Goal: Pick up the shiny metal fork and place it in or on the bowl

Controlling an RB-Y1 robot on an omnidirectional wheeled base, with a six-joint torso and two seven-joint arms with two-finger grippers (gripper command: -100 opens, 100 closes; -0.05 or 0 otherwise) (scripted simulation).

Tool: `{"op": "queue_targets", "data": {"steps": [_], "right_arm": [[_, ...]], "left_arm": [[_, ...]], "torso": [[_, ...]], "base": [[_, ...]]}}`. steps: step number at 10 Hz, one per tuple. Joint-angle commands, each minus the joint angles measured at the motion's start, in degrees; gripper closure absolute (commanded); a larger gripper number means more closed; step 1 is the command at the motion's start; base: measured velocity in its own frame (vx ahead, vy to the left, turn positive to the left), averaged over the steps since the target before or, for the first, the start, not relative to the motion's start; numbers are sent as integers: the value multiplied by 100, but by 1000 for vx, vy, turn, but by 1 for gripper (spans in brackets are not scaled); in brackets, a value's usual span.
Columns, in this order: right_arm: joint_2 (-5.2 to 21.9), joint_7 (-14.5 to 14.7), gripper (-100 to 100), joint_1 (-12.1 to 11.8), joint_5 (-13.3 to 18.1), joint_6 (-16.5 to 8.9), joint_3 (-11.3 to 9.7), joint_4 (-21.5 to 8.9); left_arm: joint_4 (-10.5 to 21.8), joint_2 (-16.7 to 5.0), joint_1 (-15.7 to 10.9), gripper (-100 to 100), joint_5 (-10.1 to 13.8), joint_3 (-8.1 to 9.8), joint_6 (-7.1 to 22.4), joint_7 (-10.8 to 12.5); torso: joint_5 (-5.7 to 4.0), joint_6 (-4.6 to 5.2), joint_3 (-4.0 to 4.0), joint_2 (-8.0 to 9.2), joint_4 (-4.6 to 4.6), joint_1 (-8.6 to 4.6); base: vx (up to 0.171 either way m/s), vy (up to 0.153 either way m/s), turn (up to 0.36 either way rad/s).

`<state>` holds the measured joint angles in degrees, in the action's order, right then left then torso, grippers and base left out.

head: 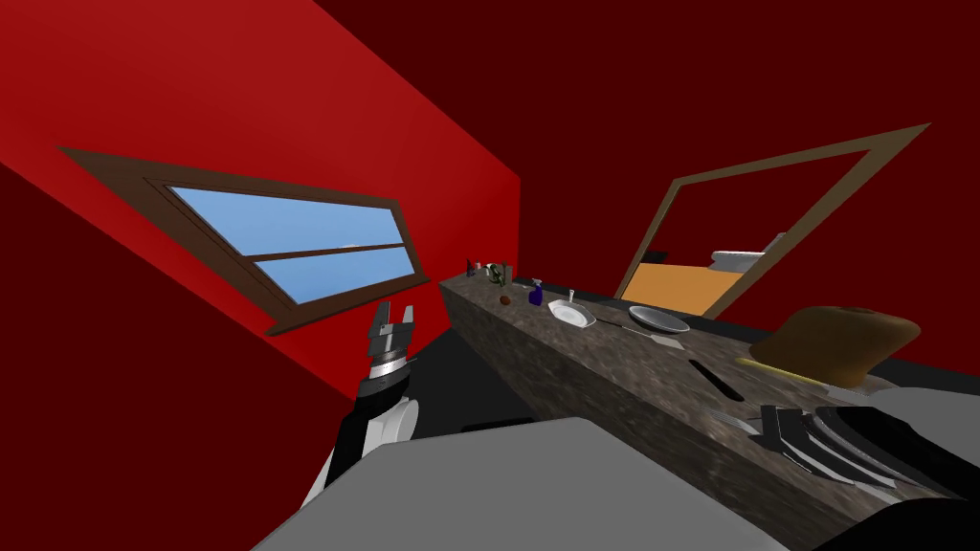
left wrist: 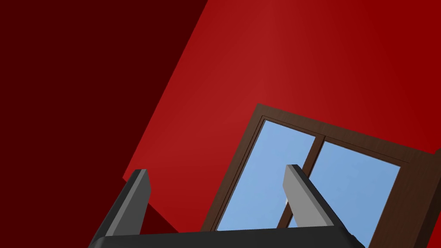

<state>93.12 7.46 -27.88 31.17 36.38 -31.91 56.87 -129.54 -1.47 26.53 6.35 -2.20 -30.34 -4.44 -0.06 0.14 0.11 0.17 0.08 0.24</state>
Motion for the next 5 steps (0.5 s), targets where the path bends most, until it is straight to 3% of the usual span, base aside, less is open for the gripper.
{"op": "queue_targets", "data": {"steps": [1,2,3,5], "right_arm": [[0,0,0,0,0,0,0,0],[156,-44,100,8,118,205,57,-196],[251,-69,100,13,179,317,81,-287],[404,-114,100,24,268,504,115,-437]], "left_arm": [[0,0,0,0,0,0,0,0],[0,0,0,0,0,0,0,0],[0,0,-2,0,0,0,0,0],[0,-1,-2,0,0,0,0,0]], "torso": [[0,0,0,0,0,0],[-1,-1,-2,-4,-1,-7],[7,-6,11,20,5,-9],[4,3,28,47,12,-26]], "base": [[0,0,0],[-102,4,137],[-185,-5,210],[-117,-77,168]]}}
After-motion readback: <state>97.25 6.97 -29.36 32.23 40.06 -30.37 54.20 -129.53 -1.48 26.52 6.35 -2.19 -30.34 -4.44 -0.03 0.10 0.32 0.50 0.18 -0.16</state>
